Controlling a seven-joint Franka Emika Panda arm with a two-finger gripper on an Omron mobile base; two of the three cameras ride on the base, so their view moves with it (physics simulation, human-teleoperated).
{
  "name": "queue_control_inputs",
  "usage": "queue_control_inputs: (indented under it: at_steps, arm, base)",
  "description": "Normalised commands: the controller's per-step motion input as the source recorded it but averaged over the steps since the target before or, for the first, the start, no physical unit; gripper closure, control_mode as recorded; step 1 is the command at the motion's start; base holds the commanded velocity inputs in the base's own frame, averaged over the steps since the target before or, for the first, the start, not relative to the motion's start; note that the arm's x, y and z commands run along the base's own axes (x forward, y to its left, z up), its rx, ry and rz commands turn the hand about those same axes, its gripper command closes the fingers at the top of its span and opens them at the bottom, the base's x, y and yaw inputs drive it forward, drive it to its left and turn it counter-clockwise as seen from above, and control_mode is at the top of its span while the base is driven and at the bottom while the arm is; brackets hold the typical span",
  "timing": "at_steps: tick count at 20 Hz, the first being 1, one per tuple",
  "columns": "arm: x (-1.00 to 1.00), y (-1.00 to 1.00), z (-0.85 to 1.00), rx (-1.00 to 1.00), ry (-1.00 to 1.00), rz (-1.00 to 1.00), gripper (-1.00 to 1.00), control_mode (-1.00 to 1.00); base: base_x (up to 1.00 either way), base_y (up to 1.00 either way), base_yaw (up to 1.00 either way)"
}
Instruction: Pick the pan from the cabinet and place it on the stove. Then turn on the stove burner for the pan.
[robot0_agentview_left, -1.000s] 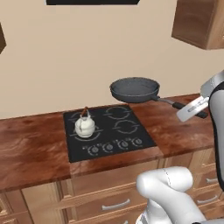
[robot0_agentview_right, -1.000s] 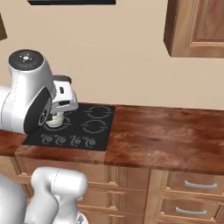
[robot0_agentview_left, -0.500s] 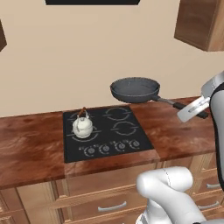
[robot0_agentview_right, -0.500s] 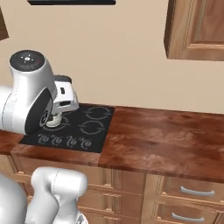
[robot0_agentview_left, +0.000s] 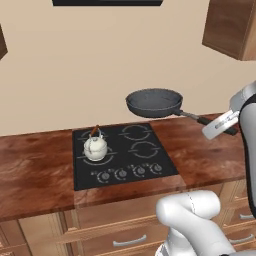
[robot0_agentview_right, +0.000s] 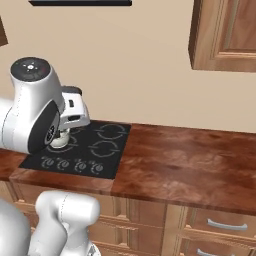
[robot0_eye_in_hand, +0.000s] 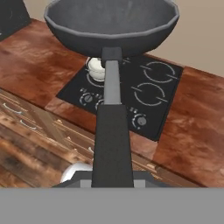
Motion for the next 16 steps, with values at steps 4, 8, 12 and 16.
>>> queue_control_inputs:
  at_steps: [4,8,12,16]
  arm:
    - [0.06,-0.25,-0.12,0.04,0.01,0.0,1.0,-1.0]
    - [0.2,-0.46,-0.25,0.03,0.03,0.02,1.0,-1.0]
    - [0.3,-0.22,-0.33,0.0,0.0,0.05,1.0,-1.0]
    - [0.36,-0.16,-0.39,0.0,-0.02,0.13,1.0,-1.0]
  base:
    - [0.0,0.0,0.0]
    - [0.0,0.0,0.0]
    - [0.0,0.0,0.0]
    - [0.0,0.0,0.0]
